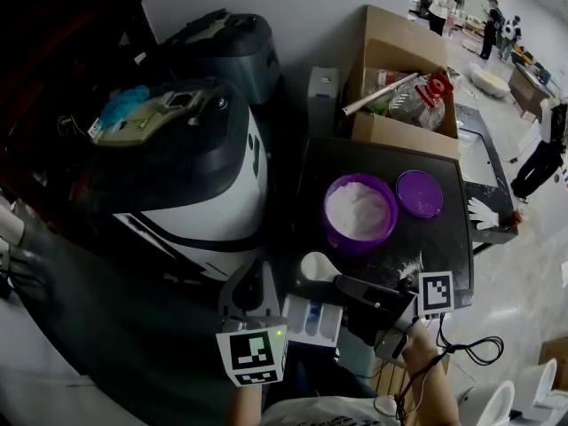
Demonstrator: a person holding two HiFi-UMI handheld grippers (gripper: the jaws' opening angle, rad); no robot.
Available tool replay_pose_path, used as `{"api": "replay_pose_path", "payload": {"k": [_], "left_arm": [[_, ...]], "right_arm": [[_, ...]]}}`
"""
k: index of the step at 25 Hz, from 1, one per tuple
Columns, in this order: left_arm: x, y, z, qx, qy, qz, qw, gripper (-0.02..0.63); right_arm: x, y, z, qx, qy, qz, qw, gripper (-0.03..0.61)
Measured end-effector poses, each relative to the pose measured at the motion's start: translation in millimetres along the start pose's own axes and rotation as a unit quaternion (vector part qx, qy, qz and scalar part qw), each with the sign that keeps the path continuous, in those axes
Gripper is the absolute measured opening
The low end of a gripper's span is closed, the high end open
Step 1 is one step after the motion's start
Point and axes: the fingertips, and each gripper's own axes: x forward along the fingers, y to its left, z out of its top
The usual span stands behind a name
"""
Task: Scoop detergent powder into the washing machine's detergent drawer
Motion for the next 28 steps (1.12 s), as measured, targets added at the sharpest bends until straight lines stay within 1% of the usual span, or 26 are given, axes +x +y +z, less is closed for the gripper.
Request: {"api": "replay_pose_path", "payload": {"k": [6,13,19,24,28], "left_arm": [[-25,-7,-15,-0.002,0.015,0.016,0.9998,0.015],[-39,-4,-26,-0.003,0.027,0.024,0.9993,0.015],[-45,4,-32,-0.005,0.035,0.016,0.9993,0.015],[-48,11,-38,-0.007,0.037,0.000,0.9993,0.015],[-51,14,-45,-0.017,0.040,-0.013,0.9990,0.015]], "right_arm": [[-8,-5,-22,0.007,0.019,0.003,1.000,0.020],[-4,-8,-42,0.005,0.035,0.010,0.999,0.020],[2,-10,-59,0.004,0.035,0.011,0.999,0.020],[7,-13,-71,0.004,0.020,0.009,1.000,0.020],[8,-15,-79,0.001,0.004,0.009,1.000,0.020]]}}
